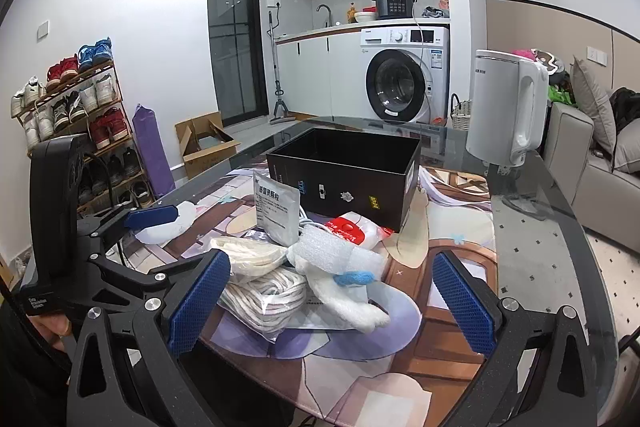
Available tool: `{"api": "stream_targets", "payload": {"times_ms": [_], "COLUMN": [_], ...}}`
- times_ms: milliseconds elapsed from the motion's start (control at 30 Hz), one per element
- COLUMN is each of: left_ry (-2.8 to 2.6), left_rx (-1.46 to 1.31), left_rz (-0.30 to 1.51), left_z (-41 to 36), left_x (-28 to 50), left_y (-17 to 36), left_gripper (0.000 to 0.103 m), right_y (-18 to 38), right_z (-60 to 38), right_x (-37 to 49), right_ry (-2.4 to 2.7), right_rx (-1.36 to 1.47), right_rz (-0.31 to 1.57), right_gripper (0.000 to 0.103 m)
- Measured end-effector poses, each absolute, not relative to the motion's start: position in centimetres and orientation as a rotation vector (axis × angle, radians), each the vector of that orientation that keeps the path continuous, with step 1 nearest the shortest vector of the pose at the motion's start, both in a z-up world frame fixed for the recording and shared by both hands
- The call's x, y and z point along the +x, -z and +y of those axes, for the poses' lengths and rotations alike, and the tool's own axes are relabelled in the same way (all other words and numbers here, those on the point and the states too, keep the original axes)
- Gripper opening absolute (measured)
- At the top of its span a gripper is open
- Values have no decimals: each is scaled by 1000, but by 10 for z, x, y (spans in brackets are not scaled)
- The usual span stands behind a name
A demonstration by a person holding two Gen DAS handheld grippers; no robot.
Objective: Organize soft objects
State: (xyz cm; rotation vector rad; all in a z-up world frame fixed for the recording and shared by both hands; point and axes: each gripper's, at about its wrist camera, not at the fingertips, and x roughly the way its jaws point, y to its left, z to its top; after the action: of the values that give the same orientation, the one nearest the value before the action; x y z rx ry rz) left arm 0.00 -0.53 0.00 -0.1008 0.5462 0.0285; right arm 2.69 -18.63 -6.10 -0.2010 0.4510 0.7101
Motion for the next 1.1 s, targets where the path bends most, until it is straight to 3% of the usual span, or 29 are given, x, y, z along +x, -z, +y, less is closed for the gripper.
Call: {"api": "stream_targets", "payload": {"times_ms": [1100], "left_ry": [-20], "left_rx": [-96], "left_rz": [562], "left_z": [6], "left_x": [3], "left_y": [-9], "left_gripper": [103], "right_y": [57], "right_z": [-191], "right_x": [46], "right_ry": [-659], "right_rx": [-177], "right_rz": [530], "right_gripper": [103]}}
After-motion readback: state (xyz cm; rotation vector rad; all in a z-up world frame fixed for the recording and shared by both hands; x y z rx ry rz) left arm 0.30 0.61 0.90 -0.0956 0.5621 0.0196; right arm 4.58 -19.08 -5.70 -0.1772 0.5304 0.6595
